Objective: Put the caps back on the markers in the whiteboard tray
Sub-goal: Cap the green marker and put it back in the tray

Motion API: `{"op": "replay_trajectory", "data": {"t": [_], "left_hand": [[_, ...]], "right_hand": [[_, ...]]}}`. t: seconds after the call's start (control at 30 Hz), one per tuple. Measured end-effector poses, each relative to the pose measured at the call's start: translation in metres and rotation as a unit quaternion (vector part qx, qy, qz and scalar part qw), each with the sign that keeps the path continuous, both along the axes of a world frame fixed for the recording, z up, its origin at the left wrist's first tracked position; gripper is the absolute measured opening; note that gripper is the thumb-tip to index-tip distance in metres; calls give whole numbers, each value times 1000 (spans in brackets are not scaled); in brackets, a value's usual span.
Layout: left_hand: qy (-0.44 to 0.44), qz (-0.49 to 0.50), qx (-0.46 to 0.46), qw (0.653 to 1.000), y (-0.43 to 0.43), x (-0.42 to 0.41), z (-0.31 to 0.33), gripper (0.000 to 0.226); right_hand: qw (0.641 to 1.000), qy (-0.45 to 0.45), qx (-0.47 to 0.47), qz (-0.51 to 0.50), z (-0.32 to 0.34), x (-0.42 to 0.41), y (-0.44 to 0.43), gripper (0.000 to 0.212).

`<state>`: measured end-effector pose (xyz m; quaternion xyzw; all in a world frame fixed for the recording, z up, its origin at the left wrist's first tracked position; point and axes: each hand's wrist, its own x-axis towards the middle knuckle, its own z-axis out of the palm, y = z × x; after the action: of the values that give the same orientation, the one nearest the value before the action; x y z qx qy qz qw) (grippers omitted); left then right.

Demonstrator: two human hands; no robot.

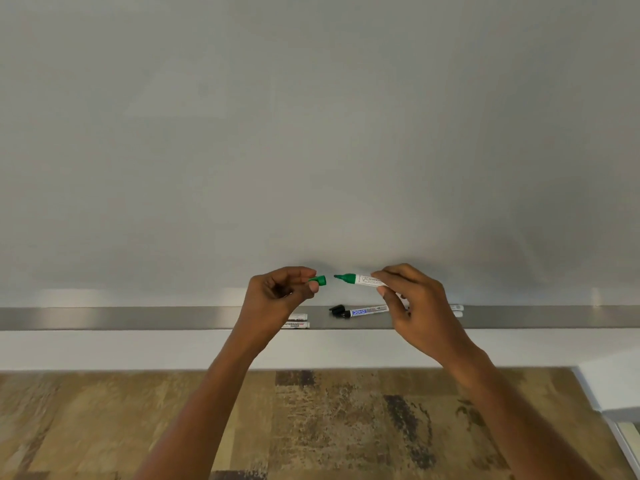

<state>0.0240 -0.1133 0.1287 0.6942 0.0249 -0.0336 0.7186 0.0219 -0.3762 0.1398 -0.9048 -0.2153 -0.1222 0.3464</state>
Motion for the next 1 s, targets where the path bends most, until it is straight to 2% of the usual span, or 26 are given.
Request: {"op": "replay_trajectory", "data": {"t": [0.13, 0.3, 0.53, 0.77, 0.9, 1.0], "left_hand": [[-13, -2, -16, 1000, -2, -3, 21, 29], [-24, -21, 1, 999, -5, -8, 24, 20], [-10, -23, 0, 1000, -6, -15, 16, 21], [49, -6, -141, 989, -16, -24, 11, 24], [65, -18, -174, 982, -18, -24, 10, 31], [71, -26, -187, 979, -18, -19, 12, 28]], "right_hand": [[1000, -2, -9, -1, 11, -3, 3, 27], [1000, -18, -15, 19, 16, -9, 4, 27], [999, -11, -12, 31, 12, -18, 7, 28], [999, 19, 19, 33, 12, -22, 12, 27], [999, 17, 13, 24, 13, -25, 17, 28], [999, 25, 9, 19, 13, -26, 21, 34]]}}
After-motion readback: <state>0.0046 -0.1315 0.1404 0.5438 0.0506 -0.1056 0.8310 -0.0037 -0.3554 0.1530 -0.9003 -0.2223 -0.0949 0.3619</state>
